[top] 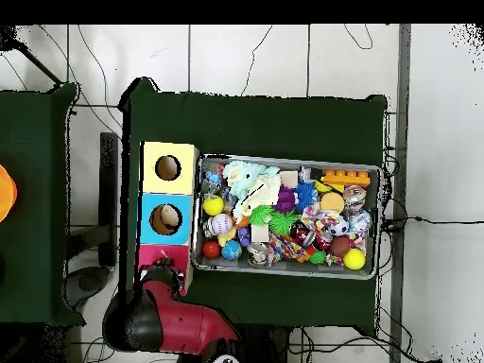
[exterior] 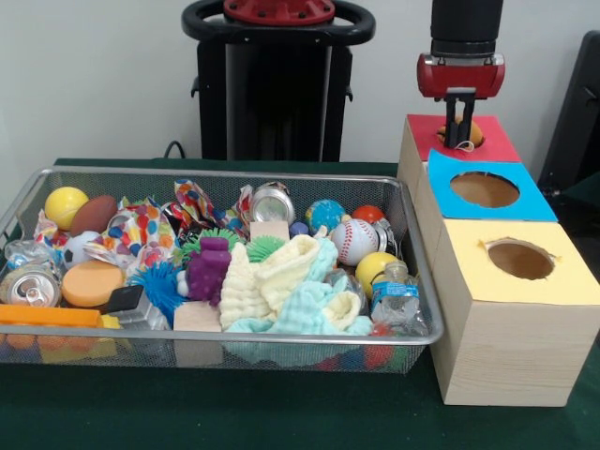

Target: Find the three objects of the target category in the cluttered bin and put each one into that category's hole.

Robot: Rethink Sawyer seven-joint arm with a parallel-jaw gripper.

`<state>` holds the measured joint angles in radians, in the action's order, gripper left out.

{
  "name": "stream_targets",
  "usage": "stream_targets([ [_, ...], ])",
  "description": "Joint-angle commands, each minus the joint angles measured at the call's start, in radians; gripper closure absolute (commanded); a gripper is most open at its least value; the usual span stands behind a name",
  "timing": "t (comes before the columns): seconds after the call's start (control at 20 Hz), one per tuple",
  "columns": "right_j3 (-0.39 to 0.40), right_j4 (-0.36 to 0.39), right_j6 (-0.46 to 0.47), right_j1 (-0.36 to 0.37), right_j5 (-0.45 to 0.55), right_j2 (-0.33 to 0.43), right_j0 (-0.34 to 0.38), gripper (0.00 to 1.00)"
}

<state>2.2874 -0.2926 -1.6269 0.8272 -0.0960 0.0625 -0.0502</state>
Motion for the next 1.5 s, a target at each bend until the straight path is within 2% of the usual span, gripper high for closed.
stream_targets([
  [0.05, -0.062, -0.027, -0.22, -0.221, 0.009, 0.054, -0.003, 1.0],
  [0.2, -0.071, -0.036, -0.202, -0.207, 0.053, 0.037, -0.011, 1.0],
  [0.45, -0.11, -0.057, -0.168, -0.22, 0.152, -0.04, -0.068, 1.0],
  [0.85, -0.108, -0.054, -0.174, -0.232, 0.295, -0.038, -0.078, 1.0],
  [1.25, -0.116, -0.048, -0.182, -0.301, 0.279, -0.012, -0.087, 1.0],
  [1.5, -0.122, -0.033, -0.17, -0.344, 0.247, 0.008, -0.06, 1.0],
])
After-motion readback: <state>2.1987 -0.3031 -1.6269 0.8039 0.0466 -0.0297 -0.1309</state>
